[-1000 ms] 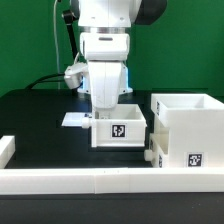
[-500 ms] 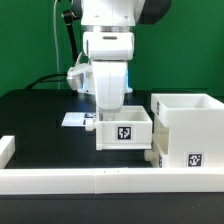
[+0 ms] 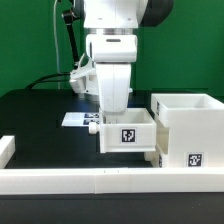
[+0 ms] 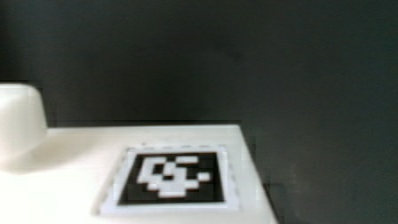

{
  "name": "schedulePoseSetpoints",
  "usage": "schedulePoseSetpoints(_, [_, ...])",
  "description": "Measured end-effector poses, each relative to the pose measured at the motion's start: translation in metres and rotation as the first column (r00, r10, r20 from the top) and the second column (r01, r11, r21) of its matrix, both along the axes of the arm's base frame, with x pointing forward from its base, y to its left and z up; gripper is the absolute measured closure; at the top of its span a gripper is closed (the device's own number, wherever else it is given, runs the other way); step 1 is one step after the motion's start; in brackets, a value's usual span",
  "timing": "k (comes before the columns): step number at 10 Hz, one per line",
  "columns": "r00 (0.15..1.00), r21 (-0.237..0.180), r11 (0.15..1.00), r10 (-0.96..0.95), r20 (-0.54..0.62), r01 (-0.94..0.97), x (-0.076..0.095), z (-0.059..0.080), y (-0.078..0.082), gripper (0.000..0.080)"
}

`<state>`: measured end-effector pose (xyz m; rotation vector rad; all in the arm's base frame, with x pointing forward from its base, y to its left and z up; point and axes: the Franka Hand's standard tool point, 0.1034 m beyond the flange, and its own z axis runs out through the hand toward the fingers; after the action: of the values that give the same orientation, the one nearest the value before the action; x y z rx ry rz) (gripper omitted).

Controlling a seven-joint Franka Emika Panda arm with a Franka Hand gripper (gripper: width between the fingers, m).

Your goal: Assemble drawer

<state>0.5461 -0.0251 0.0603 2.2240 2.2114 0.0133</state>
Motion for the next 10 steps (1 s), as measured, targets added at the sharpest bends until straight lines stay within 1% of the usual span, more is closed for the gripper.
schedulePoseSetpoints(2, [1.000,0.001,1.000,0.004,0.001,-0.004,0.0039,-0.0002,0.0030,0.0754])
schedulePoseSetpoints(4, [1.000,0.002,1.000,0.007,-0.001,-0.007,0.0034,-0.0015,0.0051,0.0754])
schedulePoseSetpoints(6, [1.000,0.006,1.000,0.010,-0.008,-0.010,0.0012,-0.0060,0.0083,0.0754])
schedulePoseSetpoints(10, [1.000,0.007,1.000,0.006,-0.010,-0.006,0.0003,-0.0066,0.0098,0.0754])
